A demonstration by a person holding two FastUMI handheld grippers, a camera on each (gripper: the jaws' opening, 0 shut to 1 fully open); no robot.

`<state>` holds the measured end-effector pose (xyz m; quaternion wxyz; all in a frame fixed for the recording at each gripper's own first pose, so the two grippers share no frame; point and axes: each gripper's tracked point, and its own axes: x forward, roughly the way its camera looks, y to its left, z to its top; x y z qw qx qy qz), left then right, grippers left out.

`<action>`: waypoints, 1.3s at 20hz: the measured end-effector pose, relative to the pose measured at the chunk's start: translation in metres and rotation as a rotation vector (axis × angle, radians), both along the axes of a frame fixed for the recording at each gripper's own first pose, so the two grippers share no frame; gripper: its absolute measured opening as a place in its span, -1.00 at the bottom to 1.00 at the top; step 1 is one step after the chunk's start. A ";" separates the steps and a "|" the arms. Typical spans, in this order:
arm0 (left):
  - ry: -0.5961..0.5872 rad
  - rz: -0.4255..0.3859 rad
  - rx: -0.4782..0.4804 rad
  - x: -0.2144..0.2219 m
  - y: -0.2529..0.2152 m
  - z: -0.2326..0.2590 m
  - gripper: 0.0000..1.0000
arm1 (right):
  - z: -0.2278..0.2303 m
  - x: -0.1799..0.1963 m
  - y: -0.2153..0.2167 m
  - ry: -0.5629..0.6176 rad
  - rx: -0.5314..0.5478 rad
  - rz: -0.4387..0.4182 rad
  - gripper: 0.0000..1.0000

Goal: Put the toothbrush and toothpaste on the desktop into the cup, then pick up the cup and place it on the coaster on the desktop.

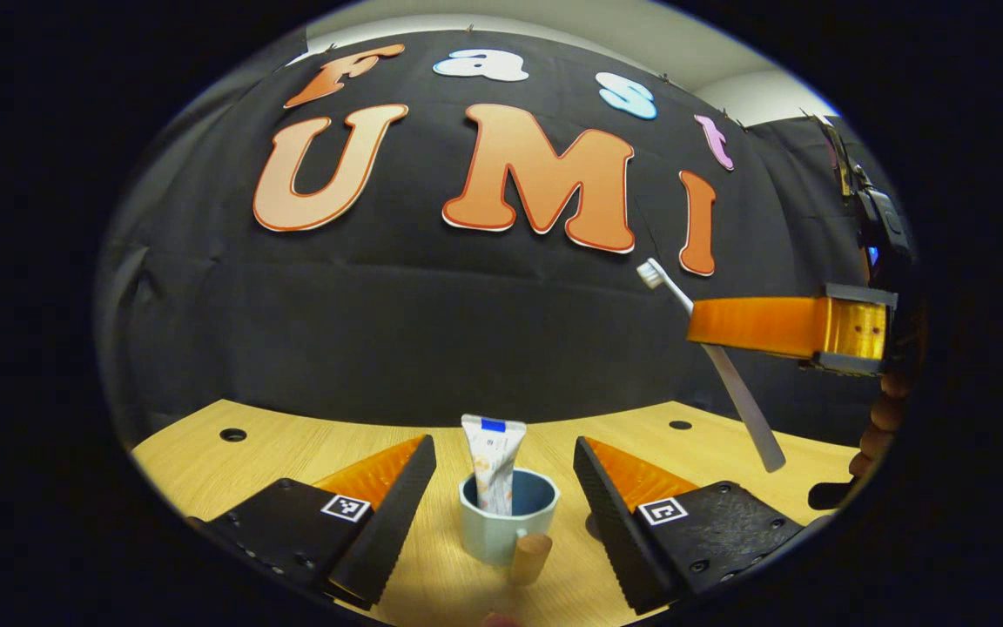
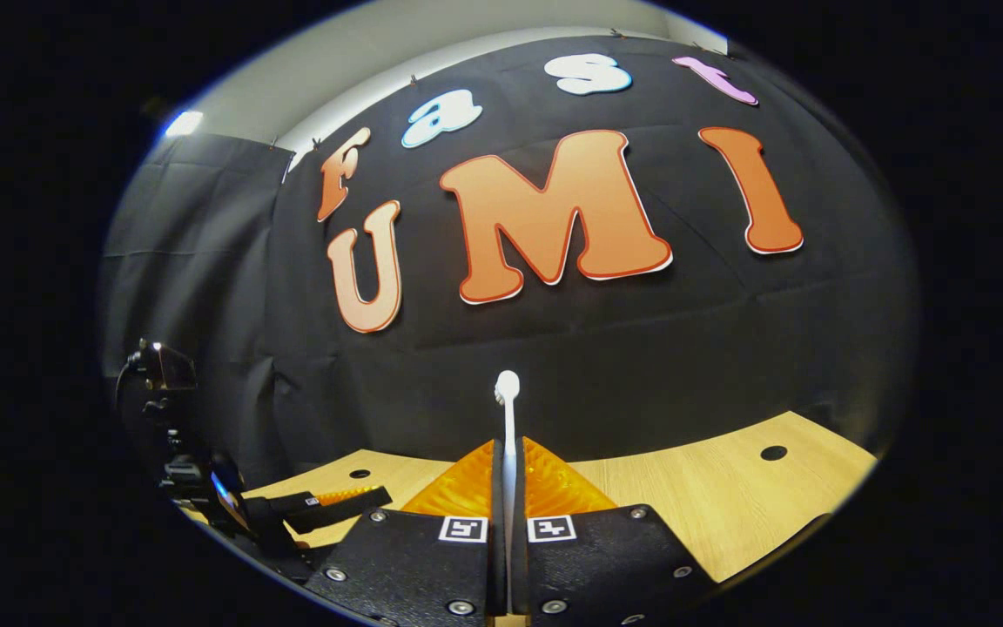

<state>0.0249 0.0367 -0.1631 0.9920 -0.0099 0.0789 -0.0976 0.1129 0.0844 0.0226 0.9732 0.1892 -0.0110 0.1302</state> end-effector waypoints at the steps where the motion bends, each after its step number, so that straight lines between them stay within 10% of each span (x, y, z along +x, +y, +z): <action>1: 0.013 0.009 0.006 -0.006 0.006 -0.006 0.94 | 0.000 0.001 0.005 -0.013 -0.003 0.008 -0.94; 26: 0.149 0.076 -0.068 -0.055 0.055 -0.064 0.95 | -0.017 0.069 0.076 -0.168 0.199 0.116 -0.95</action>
